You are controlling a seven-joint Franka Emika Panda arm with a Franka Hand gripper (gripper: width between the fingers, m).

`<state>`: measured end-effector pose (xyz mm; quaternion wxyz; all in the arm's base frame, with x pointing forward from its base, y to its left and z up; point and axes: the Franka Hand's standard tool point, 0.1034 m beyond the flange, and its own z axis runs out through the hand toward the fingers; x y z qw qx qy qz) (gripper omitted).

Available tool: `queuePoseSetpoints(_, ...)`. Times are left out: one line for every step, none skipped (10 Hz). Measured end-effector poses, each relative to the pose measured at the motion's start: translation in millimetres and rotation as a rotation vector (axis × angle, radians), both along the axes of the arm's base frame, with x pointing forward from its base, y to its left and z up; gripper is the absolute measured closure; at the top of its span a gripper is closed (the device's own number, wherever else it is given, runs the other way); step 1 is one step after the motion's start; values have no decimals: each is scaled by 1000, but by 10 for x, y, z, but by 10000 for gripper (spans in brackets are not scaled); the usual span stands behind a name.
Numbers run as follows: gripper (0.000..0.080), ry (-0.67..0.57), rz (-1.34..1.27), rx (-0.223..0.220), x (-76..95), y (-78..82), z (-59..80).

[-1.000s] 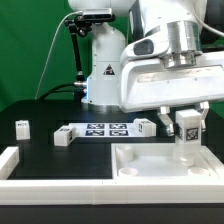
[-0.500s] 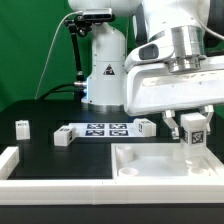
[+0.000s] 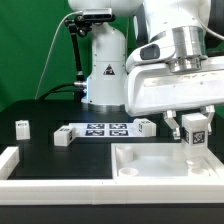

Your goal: Assemble one leg

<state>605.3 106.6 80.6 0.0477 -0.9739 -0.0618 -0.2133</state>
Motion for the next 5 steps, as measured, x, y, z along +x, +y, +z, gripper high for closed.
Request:
queuePoseSetpoints(511, -28, 1, 0, 26, 30, -1)
queuePoseSetpoints(511, -51, 2, 0, 45, 49, -5)
queuePoseSetpoints(511, -66, 0, -1, 60, 45, -8)
queuePoseSetpoints(511, -65, 1, -3, 54, 32, -40)
queuePoseSetpoints(511, -62, 1, -4, 48, 19, -61)
